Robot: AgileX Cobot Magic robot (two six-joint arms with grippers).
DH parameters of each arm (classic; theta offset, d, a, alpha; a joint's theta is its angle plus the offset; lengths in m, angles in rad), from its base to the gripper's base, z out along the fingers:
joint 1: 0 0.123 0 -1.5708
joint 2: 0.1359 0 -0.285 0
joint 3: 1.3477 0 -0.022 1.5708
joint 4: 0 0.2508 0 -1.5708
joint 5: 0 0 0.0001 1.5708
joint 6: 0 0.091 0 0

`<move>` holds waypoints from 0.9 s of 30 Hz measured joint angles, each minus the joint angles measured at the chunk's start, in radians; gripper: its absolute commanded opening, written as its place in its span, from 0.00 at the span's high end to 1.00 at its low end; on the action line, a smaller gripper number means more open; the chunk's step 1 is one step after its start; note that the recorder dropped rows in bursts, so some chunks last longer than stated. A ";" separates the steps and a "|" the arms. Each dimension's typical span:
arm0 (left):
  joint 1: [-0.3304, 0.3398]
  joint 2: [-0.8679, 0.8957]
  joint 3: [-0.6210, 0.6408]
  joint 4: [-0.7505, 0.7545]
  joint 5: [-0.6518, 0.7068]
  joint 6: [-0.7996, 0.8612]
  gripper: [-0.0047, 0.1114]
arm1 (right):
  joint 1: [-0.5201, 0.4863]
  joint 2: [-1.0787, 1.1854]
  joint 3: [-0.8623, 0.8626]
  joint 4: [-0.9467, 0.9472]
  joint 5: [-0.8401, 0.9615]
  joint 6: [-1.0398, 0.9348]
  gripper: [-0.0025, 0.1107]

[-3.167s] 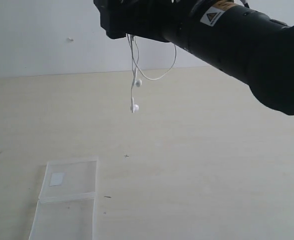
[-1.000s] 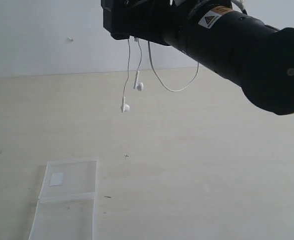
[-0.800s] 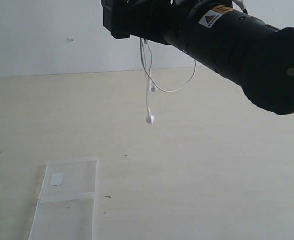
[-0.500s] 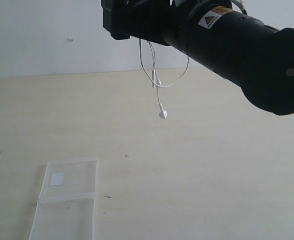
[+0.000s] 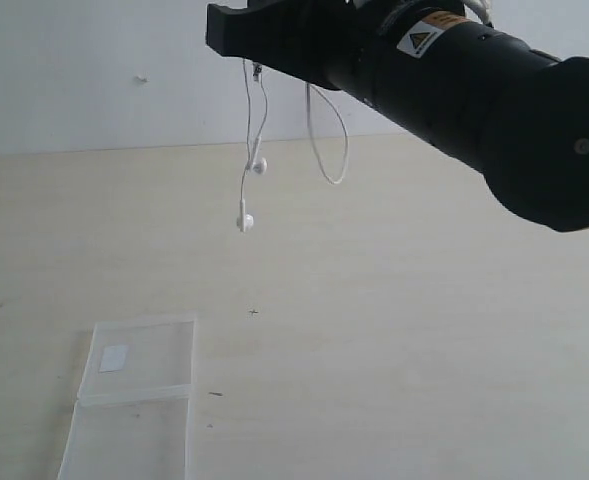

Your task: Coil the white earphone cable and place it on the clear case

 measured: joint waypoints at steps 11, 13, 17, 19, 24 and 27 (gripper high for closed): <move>0.000 0.000 0.000 0.000 -0.002 -0.002 0.96 | 0.000 0.000 0.000 -0.039 0.000 0.009 0.98; 0.000 0.000 0.000 0.000 -0.002 -0.002 0.96 | 0.000 0.000 0.000 -0.039 0.000 0.009 0.98; 0.000 0.000 0.000 0.002 -0.002 -0.002 0.96 | 0.000 0.000 0.000 -0.044 0.000 0.009 0.98; 0.000 0.000 0.000 0.002 -0.002 -0.002 0.96 | 0.000 0.000 0.000 -0.044 0.000 0.009 0.98; 0.000 -0.004 0.000 -0.021 -0.002 -0.002 0.94 | 0.000 0.000 0.000 -0.049 0.000 0.009 0.98; 0.000 -0.011 0.000 -0.025 0.000 -0.002 0.88 | 0.000 0.000 0.000 -0.052 0.000 0.009 0.98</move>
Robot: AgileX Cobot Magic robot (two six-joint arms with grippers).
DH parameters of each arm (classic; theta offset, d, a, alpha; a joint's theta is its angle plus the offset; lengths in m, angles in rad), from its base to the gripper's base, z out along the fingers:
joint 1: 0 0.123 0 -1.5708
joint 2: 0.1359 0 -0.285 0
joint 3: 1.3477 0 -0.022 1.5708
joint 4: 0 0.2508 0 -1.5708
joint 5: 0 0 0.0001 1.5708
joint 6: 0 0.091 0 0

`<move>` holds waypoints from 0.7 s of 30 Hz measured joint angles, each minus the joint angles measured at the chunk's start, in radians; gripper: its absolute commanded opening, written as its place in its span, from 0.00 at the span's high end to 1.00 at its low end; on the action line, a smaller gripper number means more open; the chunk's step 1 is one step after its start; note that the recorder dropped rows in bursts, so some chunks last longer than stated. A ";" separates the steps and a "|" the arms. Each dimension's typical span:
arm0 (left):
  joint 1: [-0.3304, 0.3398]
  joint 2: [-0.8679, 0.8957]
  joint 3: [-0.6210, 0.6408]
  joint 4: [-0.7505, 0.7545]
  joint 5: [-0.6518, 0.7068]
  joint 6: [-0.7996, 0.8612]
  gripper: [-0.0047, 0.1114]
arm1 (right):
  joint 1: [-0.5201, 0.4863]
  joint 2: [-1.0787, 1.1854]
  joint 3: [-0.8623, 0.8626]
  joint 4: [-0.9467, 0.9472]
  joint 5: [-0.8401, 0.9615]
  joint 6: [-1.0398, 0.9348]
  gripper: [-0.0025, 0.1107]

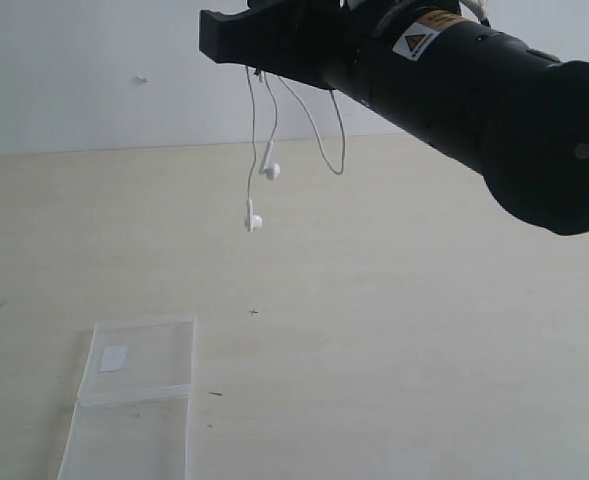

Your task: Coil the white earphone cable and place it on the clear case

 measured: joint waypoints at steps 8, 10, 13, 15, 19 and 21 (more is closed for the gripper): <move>-0.023 -0.031 0.000 -0.007 0.024 0.000 0.96 | 0.000 0.000 0.000 0.000 0.000 0.000 0.98; -0.030 -0.035 0.000 -0.007 0.028 0.000 0.96 | 0.000 0.000 0.000 -0.001 -0.002 0.000 0.98; -0.039 -0.037 0.000 -0.008 0.028 0.000 0.96 | 0.000 0.000 0.000 -0.001 -0.006 0.000 0.98; -0.047 -0.039 0.000 -0.008 0.028 0.000 0.96 | 0.000 0.000 0.000 -0.001 -0.008 0.000 0.98; -0.056 -0.040 0.000 -0.009 0.028 0.000 0.96 | 0.000 0.000 0.000 -0.001 -0.010 0.000 0.87; -0.056 -0.040 0.000 -0.009 0.028 0.000 0.96 | 0.000 0.000 0.000 -0.001 -0.010 0.000 0.80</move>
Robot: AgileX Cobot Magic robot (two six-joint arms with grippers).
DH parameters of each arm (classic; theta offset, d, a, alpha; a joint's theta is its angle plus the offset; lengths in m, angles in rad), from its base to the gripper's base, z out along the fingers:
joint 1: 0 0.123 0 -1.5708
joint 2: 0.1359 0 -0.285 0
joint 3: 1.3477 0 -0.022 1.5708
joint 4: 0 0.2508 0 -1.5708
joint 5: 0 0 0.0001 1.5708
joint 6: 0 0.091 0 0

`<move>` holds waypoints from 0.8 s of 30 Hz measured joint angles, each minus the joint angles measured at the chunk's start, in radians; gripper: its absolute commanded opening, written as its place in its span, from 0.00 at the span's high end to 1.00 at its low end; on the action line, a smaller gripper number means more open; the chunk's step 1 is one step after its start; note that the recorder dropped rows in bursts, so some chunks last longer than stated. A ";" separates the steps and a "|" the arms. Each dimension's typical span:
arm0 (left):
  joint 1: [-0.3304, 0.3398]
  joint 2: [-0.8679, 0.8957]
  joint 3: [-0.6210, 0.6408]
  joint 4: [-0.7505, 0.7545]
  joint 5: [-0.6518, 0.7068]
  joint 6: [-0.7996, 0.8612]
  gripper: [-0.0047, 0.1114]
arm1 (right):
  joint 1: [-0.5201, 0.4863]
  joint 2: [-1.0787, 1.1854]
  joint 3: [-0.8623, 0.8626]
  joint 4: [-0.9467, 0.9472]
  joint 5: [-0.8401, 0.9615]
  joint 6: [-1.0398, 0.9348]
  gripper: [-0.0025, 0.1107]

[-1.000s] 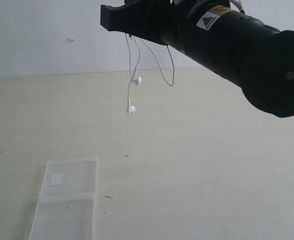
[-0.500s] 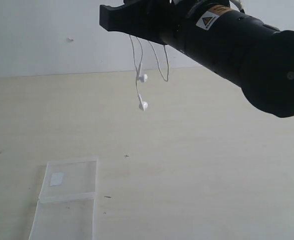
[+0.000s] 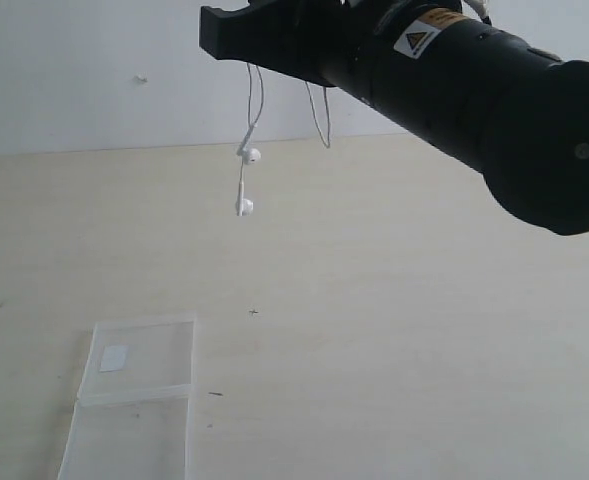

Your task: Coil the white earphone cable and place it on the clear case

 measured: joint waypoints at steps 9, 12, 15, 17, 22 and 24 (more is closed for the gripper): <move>0.000 -0.002 0.000 0.000 0.000 0.000 0.96 | 0.000 0.000 0.000 0.000 0.002 0.000 0.72; 0.000 -0.002 0.000 0.000 0.000 0.000 0.96 | 0.000 0.000 0.000 0.000 0.002 0.000 0.72; 0.000 -0.002 0.000 0.000 -0.002 0.000 0.96 | 0.000 0.000 0.000 0.000 0.002 0.000 0.72; 0.000 -0.002 0.000 0.000 -0.008 0.002 0.96 | 0.000 0.000 0.000 0.000 0.005 0.000 0.72; 0.014 -0.002 0.000 -0.001 -0.063 0.004 0.96 | 0.000 0.000 0.000 0.000 0.014 0.000 0.66; 0.021 -0.002 0.000 -0.001 -0.067 0.004 0.96 | 0.000 0.000 0.000 0.000 0.016 0.000 0.61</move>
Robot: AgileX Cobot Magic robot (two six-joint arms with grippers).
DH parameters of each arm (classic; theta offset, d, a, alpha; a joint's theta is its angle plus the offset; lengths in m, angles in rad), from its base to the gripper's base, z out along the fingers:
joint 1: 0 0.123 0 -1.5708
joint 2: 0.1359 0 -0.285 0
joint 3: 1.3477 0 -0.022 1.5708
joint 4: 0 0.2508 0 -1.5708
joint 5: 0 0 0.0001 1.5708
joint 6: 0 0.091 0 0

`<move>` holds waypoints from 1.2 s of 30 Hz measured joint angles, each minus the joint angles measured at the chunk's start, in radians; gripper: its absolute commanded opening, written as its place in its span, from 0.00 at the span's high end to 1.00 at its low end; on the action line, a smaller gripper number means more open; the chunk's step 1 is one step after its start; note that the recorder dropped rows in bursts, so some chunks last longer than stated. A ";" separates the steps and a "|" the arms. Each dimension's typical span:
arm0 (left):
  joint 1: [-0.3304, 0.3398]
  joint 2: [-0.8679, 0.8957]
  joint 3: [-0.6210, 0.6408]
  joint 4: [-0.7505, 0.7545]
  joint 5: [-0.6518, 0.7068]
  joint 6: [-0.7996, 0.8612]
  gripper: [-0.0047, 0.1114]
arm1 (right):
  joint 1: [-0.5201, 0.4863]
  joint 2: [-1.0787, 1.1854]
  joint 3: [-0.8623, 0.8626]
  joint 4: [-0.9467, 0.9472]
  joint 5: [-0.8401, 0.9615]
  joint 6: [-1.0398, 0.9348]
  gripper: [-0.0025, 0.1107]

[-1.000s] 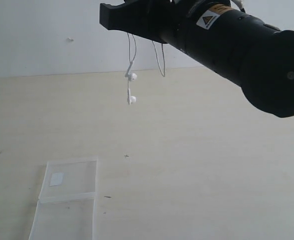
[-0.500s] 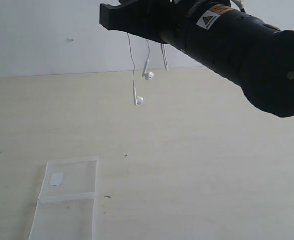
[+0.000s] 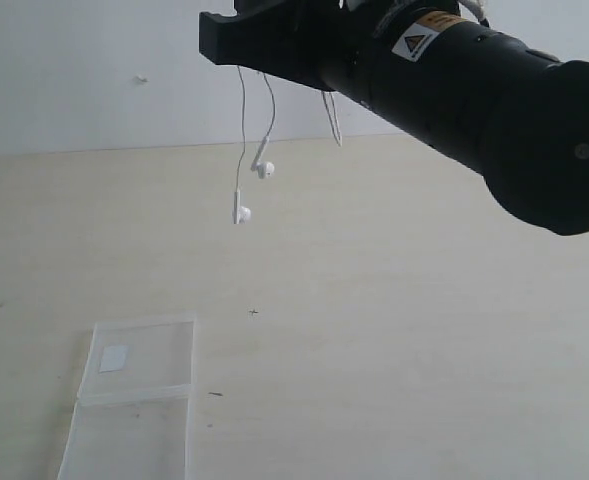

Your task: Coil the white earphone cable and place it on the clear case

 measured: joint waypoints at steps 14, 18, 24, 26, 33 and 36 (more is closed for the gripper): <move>0.035 0.002 0.000 0.000 0.020 0.000 0.96 | 0.000 0.000 0.000 -0.003 0.011 0.005 0.59; 0.035 0.004 0.000 0.011 0.047 0.000 0.96 | 0.000 0.000 0.000 -0.038 0.013 0.043 0.59; 0.035 0.017 0.000 0.007 0.059 0.000 0.96 | 0.000 0.000 0.000 -0.082 0.013 0.069 0.59; 0.035 0.017 0.000 0.008 0.064 0.000 0.96 | 0.000 0.000 0.000 -0.082 0.014 0.069 0.59; 0.035 0.017 0.000 0.008 0.086 0.000 0.96 | 0.000 0.000 0.000 -0.083 0.018 0.069 0.72; 0.035 0.017 0.000 0.008 0.090 0.000 0.96 | 0.000 0.000 0.000 -0.083 0.028 0.069 0.96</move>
